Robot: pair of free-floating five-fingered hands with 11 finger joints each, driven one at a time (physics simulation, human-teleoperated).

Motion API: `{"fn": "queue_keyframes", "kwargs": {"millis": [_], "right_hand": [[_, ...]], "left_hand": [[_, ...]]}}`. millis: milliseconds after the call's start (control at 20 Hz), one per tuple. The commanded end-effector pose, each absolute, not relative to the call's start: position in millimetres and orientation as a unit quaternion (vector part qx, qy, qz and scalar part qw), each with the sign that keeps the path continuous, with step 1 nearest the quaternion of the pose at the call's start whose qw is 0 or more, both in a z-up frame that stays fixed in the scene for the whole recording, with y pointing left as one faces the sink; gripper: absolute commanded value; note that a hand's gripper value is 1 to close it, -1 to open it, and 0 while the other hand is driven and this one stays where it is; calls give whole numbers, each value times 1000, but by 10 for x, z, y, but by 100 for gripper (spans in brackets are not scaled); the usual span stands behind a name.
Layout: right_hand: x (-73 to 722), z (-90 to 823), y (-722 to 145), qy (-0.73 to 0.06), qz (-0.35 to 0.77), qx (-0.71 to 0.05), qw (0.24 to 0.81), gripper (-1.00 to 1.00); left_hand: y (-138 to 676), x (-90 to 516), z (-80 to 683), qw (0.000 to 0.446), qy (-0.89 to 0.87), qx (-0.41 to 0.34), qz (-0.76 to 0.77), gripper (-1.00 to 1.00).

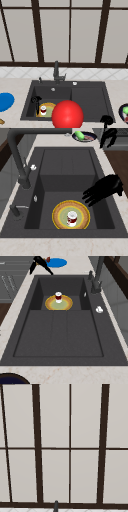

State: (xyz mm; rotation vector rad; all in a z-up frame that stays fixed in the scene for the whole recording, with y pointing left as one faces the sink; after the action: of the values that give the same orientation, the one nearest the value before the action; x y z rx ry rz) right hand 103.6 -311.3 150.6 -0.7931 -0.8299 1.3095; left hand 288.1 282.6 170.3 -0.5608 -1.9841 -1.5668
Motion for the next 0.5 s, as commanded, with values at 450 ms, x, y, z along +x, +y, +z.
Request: {"fn": "queue_keyframes", "kwargs": {"millis": [450], "right_hand": [[1036, 1506, -3113, -365, 575, -348, 644, 0]], "left_hand": [[2751, 3447, 964, 286, -736, -224, -571, -100]]}}
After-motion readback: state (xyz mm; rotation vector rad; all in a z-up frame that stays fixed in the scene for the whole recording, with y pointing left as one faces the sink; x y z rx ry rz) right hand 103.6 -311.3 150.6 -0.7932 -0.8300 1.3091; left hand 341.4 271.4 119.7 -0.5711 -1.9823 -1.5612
